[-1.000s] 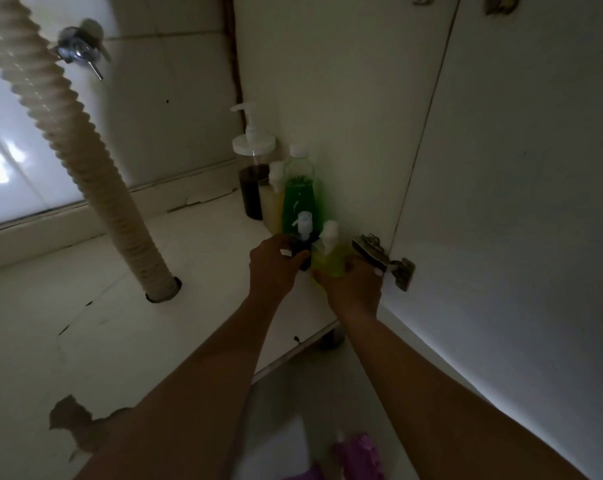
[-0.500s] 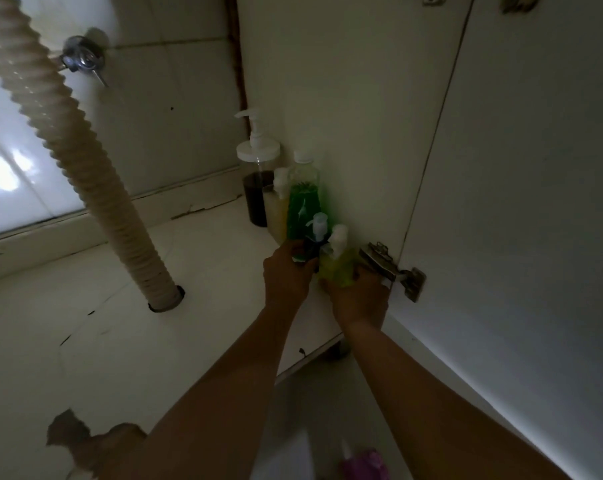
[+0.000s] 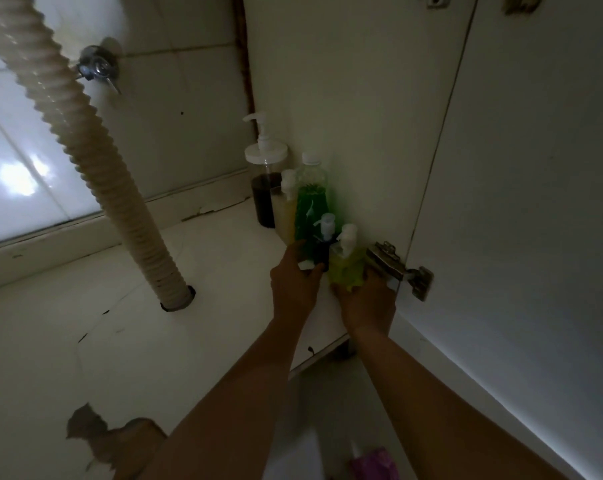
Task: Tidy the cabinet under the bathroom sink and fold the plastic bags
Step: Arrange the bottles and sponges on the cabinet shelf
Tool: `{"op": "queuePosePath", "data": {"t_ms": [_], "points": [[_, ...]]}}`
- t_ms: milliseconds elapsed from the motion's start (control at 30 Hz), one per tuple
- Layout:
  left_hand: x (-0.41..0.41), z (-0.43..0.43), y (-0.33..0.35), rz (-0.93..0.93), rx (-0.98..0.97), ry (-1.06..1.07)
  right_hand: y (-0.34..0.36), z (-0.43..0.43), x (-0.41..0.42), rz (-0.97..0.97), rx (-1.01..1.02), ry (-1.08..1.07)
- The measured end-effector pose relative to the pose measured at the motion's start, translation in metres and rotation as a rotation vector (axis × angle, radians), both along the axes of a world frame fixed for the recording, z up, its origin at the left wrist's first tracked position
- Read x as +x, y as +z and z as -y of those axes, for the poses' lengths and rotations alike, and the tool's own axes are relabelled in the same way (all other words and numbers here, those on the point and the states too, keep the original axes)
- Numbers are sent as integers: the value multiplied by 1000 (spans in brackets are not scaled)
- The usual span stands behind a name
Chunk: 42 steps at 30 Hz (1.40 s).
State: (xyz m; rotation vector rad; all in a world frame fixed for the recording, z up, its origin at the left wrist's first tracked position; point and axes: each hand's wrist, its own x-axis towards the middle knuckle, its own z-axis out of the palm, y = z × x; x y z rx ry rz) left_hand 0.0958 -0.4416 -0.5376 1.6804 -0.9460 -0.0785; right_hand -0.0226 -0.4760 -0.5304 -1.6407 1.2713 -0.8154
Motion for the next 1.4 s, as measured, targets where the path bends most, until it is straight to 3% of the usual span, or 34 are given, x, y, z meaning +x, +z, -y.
{"op": "queuePosePath", "data": {"t_ms": [333,433,567,633,700,833,967,1067,1167,1333,1400], "points": [[2,-31,6,-59,119,-36,11,-2,0,-91,-26,-43],[-14,-48,13,-91,84,-61,14,-5,-7,-40,20,-2],[-62,-89,21,-259,130,-98,3,-42,-47,-10,-113,34],[-83,-108,12,-127,274,-168,-10,-66,-82,-12,-214,65],[-95,-126,-5,23,469,-319,-32,-78,-117,-182,-287,123],[-94,-167,-58,78,1155,-580,-73,-93,-159,-724,81,430],[-107,-206,-103,132,1419,-487,-98,-119,-160,-746,309,356],[-119,-222,-121,159,1373,-399,-120,-135,-154,-727,365,309],[-123,-229,-131,195,1286,-329,-141,-141,-156,-747,273,299],[-116,-233,-125,162,1255,-345,-157,-130,-161,-773,317,383],[-110,-229,-111,171,1149,-365,-145,-123,-162,-700,289,445]]}}
